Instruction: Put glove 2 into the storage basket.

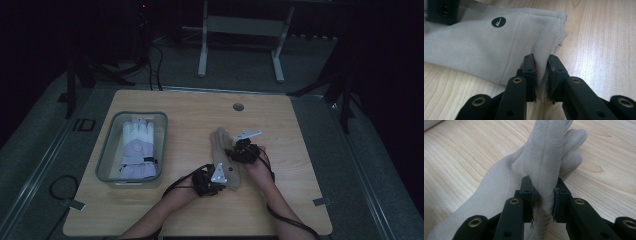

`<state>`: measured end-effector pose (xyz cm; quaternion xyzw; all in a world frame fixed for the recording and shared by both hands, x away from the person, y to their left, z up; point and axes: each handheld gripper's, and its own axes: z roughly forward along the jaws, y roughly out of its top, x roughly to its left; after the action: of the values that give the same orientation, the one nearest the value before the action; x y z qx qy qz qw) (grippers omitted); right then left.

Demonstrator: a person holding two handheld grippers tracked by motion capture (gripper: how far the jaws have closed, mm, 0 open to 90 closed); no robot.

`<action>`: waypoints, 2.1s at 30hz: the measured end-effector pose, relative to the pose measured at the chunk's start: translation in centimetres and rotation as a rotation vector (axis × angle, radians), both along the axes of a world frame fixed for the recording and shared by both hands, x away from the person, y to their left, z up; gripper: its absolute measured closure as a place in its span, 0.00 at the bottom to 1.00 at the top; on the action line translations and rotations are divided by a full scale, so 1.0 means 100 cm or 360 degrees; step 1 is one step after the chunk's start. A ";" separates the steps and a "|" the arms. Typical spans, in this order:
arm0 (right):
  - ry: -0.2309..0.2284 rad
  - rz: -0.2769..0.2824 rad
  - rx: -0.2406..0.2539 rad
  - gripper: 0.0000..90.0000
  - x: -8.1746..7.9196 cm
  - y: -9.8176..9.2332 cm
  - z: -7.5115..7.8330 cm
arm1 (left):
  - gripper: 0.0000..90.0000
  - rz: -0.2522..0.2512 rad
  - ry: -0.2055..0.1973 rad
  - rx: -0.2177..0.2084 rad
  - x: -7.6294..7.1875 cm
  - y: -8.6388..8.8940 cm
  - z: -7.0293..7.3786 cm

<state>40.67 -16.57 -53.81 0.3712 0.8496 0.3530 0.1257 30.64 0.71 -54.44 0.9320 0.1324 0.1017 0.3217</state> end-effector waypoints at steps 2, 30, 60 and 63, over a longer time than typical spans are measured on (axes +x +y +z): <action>0.0008 0.0007 0.0020 0.83 0.000 0.001 0.003 | 0.89 -0.0002 -0.0011 0.0014 -0.001 -0.001 0.002; -0.0138 0.0094 0.0153 0.83 -0.003 0.036 0.070 | 0.91 0.0043 -0.0088 0.0085 -0.004 0.038 0.060; -0.0200 0.0241 0.0221 0.83 0.001 0.114 0.115 | 0.91 0.0185 -0.0109 0.0118 -0.011 0.110 0.099; -0.0208 0.0261 0.0216 0.83 0.002 0.124 0.116 | 0.91 0.0206 -0.0117 0.0133 -0.012 0.118 0.101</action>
<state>40.86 -4.21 -42.17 0.2843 0.8413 0.4423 0.1260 29.45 12.53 -44.37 0.9298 0.1762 0.1618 0.2798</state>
